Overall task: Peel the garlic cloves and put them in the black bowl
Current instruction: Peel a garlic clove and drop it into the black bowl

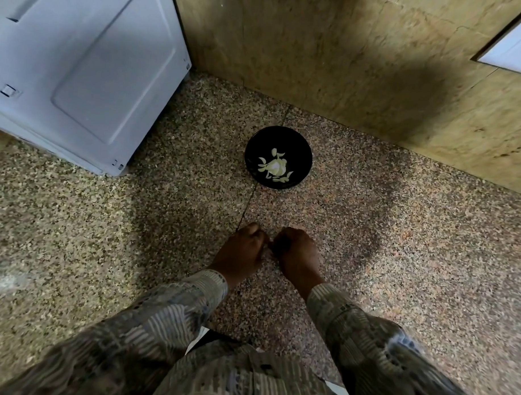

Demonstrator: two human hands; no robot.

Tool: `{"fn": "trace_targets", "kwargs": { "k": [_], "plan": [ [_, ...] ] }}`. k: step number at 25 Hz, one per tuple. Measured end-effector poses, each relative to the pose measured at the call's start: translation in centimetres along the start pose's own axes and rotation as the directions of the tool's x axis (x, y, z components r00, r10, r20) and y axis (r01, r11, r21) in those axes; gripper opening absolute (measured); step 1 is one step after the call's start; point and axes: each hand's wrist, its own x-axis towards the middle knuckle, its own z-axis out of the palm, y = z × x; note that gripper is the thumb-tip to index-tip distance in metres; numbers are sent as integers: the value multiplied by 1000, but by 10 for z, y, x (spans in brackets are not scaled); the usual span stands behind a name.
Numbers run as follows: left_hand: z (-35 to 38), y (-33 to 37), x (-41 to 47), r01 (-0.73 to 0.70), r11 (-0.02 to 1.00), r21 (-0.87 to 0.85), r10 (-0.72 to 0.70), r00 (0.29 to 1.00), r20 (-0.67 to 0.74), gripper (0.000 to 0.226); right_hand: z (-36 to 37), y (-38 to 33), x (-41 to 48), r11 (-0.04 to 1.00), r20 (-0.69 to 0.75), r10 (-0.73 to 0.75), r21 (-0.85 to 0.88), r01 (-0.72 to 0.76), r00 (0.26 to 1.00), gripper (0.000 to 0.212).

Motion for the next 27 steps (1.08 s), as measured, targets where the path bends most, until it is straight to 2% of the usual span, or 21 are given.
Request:
{"fn": "trace_targets", "kwargs": {
  "k": [5, 7, 9, 12, 14, 15, 16, 17, 18, 19, 20, 21, 22, 23, 24, 25, 26, 27],
  "plan": [
    [-3, 5, 0, -7, 1000, 8, 8, 1000, -29, 10, 6, 6, -4, 990, -18, -113, -90, 111, 993, 20],
    [-3, 5, 0, -6, 1000, 6, 6, 1000, -20, 10, 9, 4, -5, 993, -45, -102, -70, 99, 994, 20],
    [-6, 8, 2, 19, 999, -29, -19, 1000, -12, 9, 6, 2, -7, 998, -45, -55, 6, 55, 997, 20],
    [-13, 17, 1, 134, 978, -159, -140, 990, -30, 10, -4, 1, -12, 962, 58, 1, 271, -17, 998, 23],
    [-18, 28, -4, 268, 890, -369, -292, 957, -8, 17, -14, -2, -23, 936, 52, -16, 352, -3, 999, 19],
    [-22, 36, -5, 377, 738, -560, -416, 907, 63, 19, -19, -2, -29, 939, -15, -88, 333, 88, 996, 17],
    [-27, 47, -7, 463, 482, -744, -516, 836, 186, 20, -24, 0, -35, 940, -102, -199, 263, 219, 975, 15],
    [-34, 61, -10, 510, 150, -847, -541, 760, 361, 22, -33, 2, -43, 920, -166, -323, 178, 351, 932, 14],
    [-40, 74, -13, 492, -141, -859, -500, 713, 491, 24, -42, 4, -47, 885, -207, -423, 113, 452, 882, 12],
    [-47, 87, -15, 453, -282, -846, -474, 701, 533, 25, -52, 4, -53, 855, -230, -483, 86, 512, 845, 11],
    [-54, 100, -19, 415, -259, -872, -487, 724, 489, 25, -62, 0, -61, 846, -246, -477, 130, 517, 844, 11],
    [-57, 110, -24, 353, -35, -935, -539, 781, 314, 24, -74, -5, -68, 863, -235, -382, 255, 436, 894, 13],
    [-58, 118, -31, 249, 380, -891, -528, 849, 12, 22, -86, -12, -74, 839, -153, -215, 477, 262, 965, 18],
    [-57, 120, -38, 106, 775, -623, -367, 878, -307, 19, -98, -20, -80, 716, 39, -61, 698, 16, 997, 22],
    [-60, 120, -43, -22, 949, -314, -142, 859, -492, 17, -110, -25, -87, 535, 268, 12, 812, -232, 963, 24],
    [-65, 122, -47, -97, 987, -131, 8, 832, -555, 14, -121, -25, -92, 442, 388, 11, 825, -352, 922, 24],
    [-66, 126, -49, -132, 988, -83, 62, 819, -571, 12, -128, -23, -97, 452, 392, -15, 823, -343, 920, 22],
    [-70, 137, -52, -123, 976, -180, 1, 829, -559, 11, -132, -18, -103, 541, 281, -74, 818, -198, 957, 19]
  ]
}}
